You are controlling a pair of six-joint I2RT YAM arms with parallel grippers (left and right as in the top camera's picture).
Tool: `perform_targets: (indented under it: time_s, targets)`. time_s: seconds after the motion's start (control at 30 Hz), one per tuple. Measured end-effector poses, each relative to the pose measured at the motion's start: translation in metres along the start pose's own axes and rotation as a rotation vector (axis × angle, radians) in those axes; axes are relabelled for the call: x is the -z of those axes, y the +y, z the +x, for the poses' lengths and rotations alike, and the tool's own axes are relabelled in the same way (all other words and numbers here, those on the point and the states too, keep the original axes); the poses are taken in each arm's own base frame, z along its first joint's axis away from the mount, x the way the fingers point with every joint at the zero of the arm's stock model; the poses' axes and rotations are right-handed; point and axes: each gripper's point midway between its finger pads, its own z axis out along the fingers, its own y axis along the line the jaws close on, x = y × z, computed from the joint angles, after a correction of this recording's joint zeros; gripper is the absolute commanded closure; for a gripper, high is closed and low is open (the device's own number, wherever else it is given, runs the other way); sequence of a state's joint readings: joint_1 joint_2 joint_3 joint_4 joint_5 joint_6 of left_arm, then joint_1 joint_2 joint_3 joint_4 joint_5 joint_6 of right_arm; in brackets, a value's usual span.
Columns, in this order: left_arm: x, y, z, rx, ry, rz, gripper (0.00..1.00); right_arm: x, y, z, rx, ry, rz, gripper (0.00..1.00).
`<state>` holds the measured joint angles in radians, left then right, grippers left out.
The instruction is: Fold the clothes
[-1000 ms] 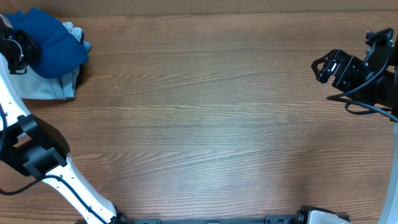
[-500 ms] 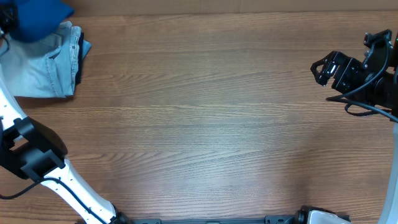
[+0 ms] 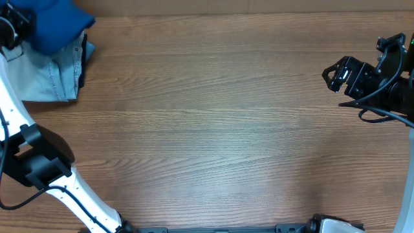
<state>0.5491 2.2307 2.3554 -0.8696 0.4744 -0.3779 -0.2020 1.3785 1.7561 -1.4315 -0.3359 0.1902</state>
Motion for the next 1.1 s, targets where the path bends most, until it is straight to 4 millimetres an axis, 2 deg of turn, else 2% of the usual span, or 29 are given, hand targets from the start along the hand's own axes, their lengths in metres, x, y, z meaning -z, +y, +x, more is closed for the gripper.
perform_targets:
  time_s: [0.13, 0.27, 0.43, 0.53, 0.6, 0.63, 0.67, 0.7, 0.83, 0.97, 1.1]
  targets:
    - [0.010, 0.032, 0.019, 0.020, 0.087, -0.084, 0.96, 0.000, 0.000, -0.002, 0.007, -0.007, -0.002, 0.00]
    - [0.025, 0.062, 0.040, 0.078, 0.177, -0.160, 0.88, 0.000, 0.001, -0.004, 0.013, -0.015, -0.004, 0.00]
    - [0.042, 0.095, 0.040, 0.133, 0.188, -0.235, 0.85, 0.000, 0.002, -0.006, 0.017, -0.023, -0.007, 0.00]
    - [0.050, 0.111, 0.036, 0.142, 0.171, -0.269, 0.61, 0.000, 0.002, -0.006, 0.017, -0.024, -0.007, 0.00]
    - [0.054, 0.119, 0.033, 0.137, 0.164, -0.293, 0.53, 0.000, 0.002, -0.006, 0.017, -0.023, -0.007, 0.00]
    - [0.056, 0.124, 0.033, 0.145, 0.160, -0.309, 0.46, 0.000, 0.002, -0.006, 0.016, -0.023, -0.006, 0.00]
    - [0.058, 0.128, 0.032, 0.145, 0.159, -0.320, 0.34, 0.000, 0.002, -0.006, 0.016, -0.023, -0.006, 0.00]
    - [0.061, 0.133, 0.032, 0.146, 0.160, -0.333, 0.32, 0.000, 0.002, -0.006, 0.016, -0.023, -0.006, 0.00]
    - [0.067, 0.143, 0.034, 0.162, 0.165, -0.364, 0.35, 0.000, 0.002, -0.006, 0.016, -0.023, -0.006, 0.00]
    - [0.068, 0.144, 0.038, 0.167, 0.180, -0.372, 0.35, 0.000, 0.002, -0.006, 0.016, -0.022, -0.006, 0.00]
    - [0.069, 0.144, 0.043, 0.175, 0.197, -0.373, 0.59, 0.000, 0.002, -0.006, 0.016, -0.022, -0.007, 0.00]
